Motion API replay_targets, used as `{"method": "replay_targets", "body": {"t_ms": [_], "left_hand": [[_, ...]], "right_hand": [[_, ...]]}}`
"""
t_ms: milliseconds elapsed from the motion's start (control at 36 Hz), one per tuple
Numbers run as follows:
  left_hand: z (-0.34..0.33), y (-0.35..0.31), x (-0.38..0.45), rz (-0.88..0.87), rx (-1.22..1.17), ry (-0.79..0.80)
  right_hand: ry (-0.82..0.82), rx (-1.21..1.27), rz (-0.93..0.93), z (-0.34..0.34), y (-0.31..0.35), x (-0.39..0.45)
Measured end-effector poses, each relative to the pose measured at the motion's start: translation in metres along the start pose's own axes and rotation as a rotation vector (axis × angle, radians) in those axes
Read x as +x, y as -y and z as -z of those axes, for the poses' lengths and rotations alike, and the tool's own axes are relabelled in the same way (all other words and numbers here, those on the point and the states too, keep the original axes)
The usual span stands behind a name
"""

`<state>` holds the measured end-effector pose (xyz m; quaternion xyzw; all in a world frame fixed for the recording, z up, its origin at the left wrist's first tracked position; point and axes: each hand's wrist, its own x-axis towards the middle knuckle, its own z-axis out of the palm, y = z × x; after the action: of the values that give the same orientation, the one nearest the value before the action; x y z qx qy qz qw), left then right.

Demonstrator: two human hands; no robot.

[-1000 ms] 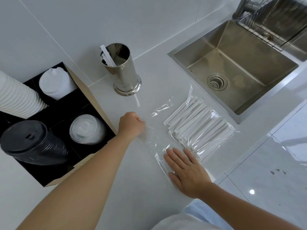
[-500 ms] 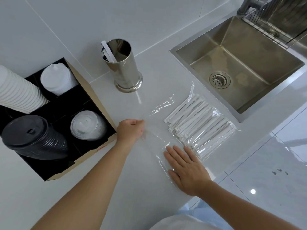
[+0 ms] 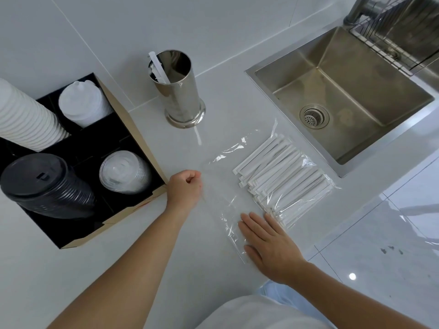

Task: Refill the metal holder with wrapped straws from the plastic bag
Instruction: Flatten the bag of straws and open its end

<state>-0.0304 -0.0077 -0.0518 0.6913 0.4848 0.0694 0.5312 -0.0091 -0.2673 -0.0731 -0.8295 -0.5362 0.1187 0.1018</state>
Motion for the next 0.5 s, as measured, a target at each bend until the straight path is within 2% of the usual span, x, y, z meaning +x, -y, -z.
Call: {"method": "replay_targets", "body": {"t_ms": [278,500], "left_hand": [[-0.018,-0.002,-0.018,0.001,0.139,0.016],[-0.017,-0.002,-0.02,0.017,0.107,-0.047]], "right_hand": [[0.024,0.034,0.021,0.004,-0.003,0.0],[0.046,0.003,0.024,0.007,-0.003,0.0]]}}
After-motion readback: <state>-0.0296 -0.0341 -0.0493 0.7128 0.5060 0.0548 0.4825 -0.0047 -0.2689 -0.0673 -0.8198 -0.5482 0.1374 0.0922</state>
